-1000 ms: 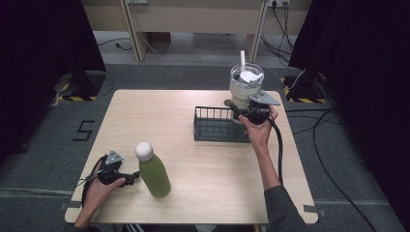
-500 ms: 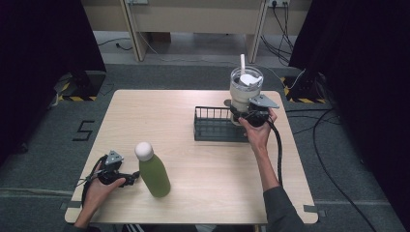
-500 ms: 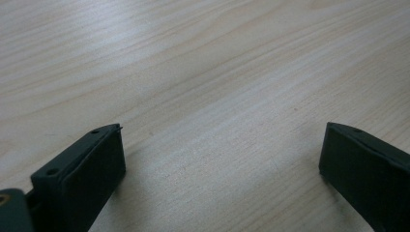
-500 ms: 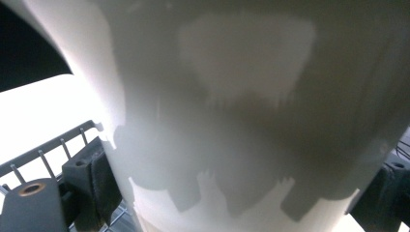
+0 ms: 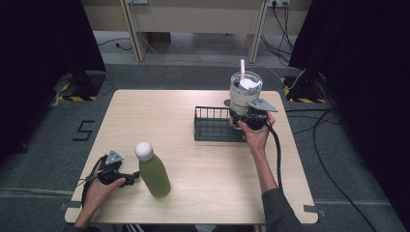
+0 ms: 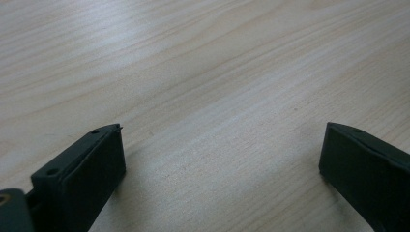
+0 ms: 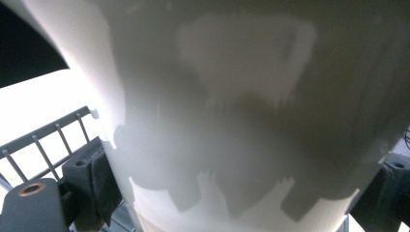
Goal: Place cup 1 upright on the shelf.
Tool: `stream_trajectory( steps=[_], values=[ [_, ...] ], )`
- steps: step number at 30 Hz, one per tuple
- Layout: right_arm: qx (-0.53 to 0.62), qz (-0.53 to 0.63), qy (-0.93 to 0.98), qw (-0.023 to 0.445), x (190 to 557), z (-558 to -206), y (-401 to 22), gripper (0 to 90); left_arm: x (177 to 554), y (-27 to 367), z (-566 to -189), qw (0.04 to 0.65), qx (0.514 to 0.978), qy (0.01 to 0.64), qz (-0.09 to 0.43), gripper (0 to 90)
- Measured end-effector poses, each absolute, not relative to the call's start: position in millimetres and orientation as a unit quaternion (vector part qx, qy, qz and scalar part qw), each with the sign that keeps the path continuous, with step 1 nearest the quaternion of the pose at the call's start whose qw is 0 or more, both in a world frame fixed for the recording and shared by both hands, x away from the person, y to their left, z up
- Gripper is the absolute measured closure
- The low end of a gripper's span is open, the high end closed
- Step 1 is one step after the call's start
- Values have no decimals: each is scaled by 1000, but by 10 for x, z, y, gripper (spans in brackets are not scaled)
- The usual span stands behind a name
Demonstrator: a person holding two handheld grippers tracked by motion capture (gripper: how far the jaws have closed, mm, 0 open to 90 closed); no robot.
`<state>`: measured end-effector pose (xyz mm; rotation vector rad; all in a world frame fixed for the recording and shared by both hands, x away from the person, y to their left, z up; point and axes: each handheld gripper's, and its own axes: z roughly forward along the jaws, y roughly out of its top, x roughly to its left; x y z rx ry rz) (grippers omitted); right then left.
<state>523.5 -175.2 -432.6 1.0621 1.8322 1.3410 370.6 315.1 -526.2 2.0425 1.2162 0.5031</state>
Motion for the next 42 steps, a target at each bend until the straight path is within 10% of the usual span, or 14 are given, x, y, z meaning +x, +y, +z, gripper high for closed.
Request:
stream_trajectory(
  steps=[42],
  values=[
    [407,518,682,319,5125,-4589,-1765,95,3705,3150,-5262,348,788,469,195,19]
  ],
)
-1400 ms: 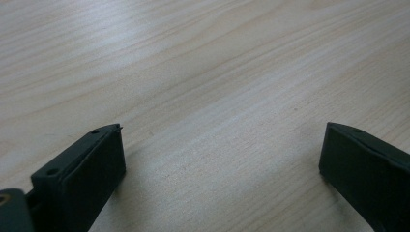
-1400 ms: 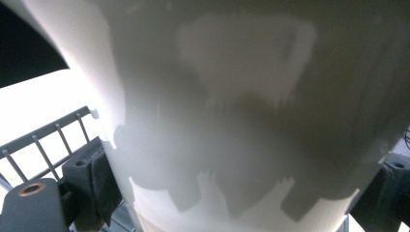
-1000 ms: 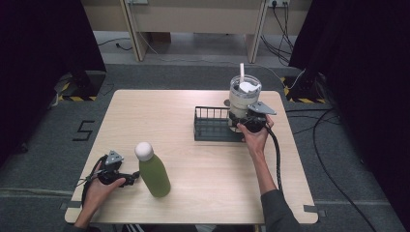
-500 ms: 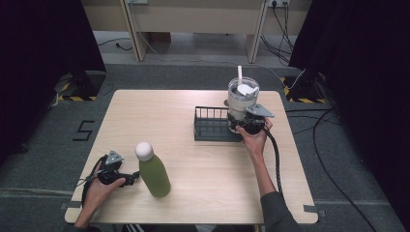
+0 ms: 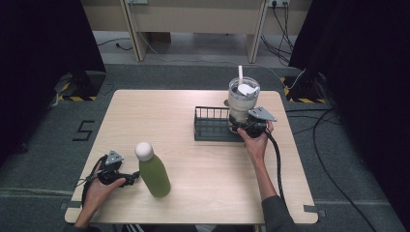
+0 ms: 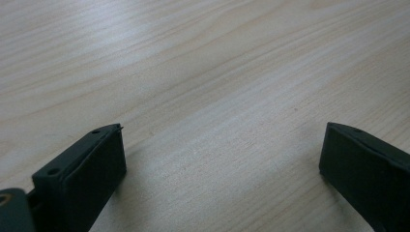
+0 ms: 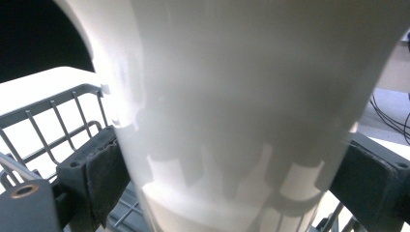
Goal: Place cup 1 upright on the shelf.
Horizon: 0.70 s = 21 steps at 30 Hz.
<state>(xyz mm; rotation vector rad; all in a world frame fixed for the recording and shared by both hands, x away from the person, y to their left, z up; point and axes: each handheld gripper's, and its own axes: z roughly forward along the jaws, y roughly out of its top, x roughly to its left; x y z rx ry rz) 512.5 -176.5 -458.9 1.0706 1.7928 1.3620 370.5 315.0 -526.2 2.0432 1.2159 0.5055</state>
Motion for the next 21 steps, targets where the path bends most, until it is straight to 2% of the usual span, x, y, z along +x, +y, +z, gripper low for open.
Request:
stream_trajectory(
  steps=[6,12,21],
  values=[
    [409,508,683,330,5053,-4559,-1765,96,3705,3151,-5261,348,788,469,195,18],
    [409,514,679,328,4922,-4505,-1831,150,3705,3150,-5261,348,788,469,195,19],
    [403,522,681,318,4700,-4444,-1943,147,3705,3149,-5262,348,788,469,196,18]
  ],
)
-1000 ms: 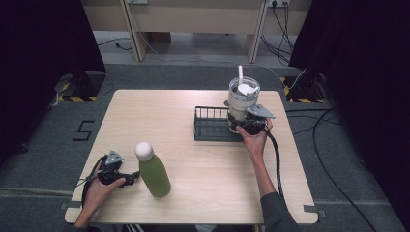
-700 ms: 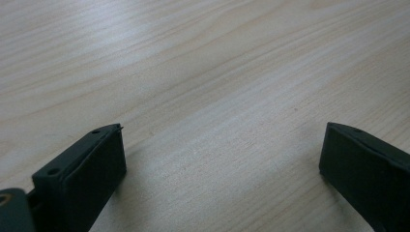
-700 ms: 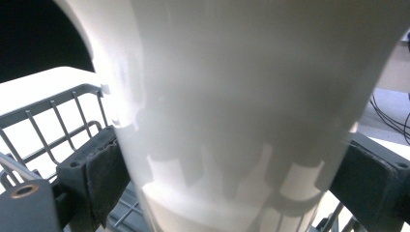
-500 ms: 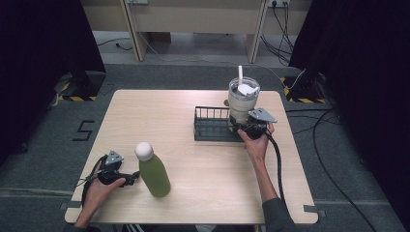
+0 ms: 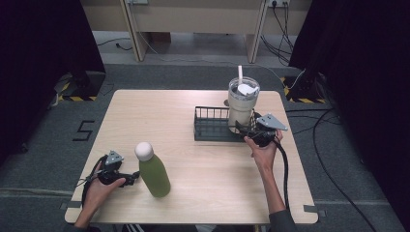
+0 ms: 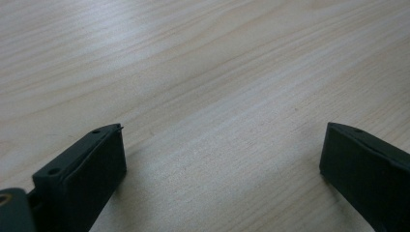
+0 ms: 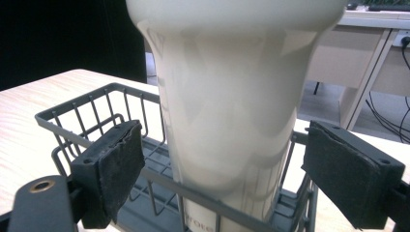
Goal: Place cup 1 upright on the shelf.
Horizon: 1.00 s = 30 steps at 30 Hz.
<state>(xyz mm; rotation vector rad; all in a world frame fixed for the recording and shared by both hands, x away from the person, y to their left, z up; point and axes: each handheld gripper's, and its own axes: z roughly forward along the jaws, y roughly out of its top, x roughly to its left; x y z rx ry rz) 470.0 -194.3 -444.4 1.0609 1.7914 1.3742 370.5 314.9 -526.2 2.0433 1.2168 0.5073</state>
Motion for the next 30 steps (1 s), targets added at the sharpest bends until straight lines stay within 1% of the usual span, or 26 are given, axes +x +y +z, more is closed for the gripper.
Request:
stream_trajectory(
  steps=[17,30],
  values=[
    [395,524,683,320,4460,-4416,-2056,148,3705,3149,-5262,347,788,469,196,18],
    [370,522,704,308,4232,-4384,-1985,149,3705,3149,-5262,348,788,469,196,18]
  ],
)
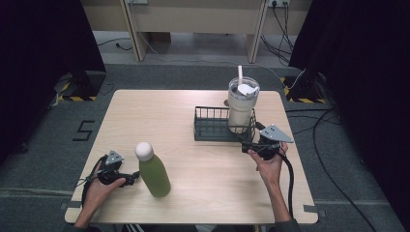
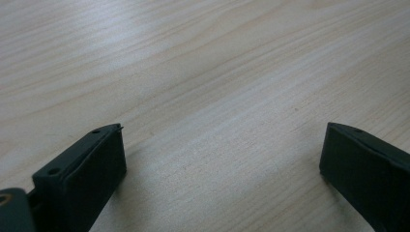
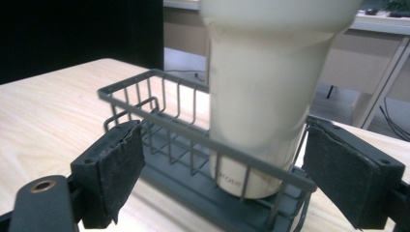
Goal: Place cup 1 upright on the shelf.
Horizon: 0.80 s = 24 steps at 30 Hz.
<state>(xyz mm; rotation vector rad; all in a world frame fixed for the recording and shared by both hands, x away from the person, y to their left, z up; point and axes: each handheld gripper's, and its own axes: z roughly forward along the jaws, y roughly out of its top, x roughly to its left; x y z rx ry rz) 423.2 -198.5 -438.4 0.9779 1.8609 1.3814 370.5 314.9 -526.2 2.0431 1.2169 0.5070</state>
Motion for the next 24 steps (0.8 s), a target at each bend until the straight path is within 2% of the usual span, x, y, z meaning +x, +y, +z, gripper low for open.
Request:
stream_trajectory(
  steps=[24],
  values=[
    [364,511,726,283,3833,-4545,-2111,149,3706,3150,-5262,347,788,470,196,15]
  ],
)
